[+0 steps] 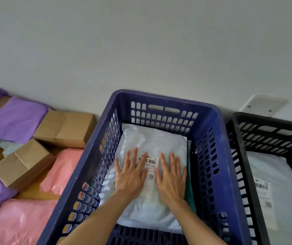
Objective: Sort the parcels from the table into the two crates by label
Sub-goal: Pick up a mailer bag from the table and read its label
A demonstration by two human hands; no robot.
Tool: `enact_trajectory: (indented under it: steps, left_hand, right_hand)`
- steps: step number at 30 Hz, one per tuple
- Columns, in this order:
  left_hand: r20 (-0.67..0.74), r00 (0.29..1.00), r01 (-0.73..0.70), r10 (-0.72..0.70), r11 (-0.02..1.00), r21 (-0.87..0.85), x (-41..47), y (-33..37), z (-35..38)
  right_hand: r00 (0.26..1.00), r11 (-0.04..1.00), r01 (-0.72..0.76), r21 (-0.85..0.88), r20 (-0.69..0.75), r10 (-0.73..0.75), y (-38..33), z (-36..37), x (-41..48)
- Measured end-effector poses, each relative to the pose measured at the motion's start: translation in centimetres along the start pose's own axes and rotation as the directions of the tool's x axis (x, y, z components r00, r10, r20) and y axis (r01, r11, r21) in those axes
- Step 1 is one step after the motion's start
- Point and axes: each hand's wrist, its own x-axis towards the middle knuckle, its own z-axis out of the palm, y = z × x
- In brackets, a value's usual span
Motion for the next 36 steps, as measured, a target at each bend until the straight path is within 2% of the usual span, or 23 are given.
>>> enact_trajectory:
  steps: [7,18,26,31,36]
  left_hand:
    - [0.073,0.995,0.073,-0.072,0.997,-0.014,-0.4,-0.5,1.3]
    - [0.181,0.981,0.094,-0.073,0.989,-0.113,-0.4,-0.7,0.6]
    - [0.241,0.966,0.138,-0.096,0.977,-0.165,-2.9,-0.4,-2.6]
    - [0.143,0.988,0.081,-0.052,0.977,-0.199,-4.4,0.0,-7.0]
    - [-0.108,0.993,-0.082,0.056,0.964,-0.251,-6.3,-0.2,-13.4]
  right_hand:
    - [0.992,0.998,0.000,-0.058,0.127,0.007,0.2,0.8,0.0]
    - [0.990,0.998,-0.009,-0.068,0.143,0.019,-0.2,1.3,0.4]
    - [0.987,0.999,-0.045,-0.026,0.152,0.048,-1.6,-2.5,-0.7]
    - [0.997,0.998,-0.058,-0.018,0.044,0.059,-3.5,-6.6,-0.1]
    - [0.988,0.996,-0.046,0.071,-0.142,0.056,-7.4,-11.4,0.3]
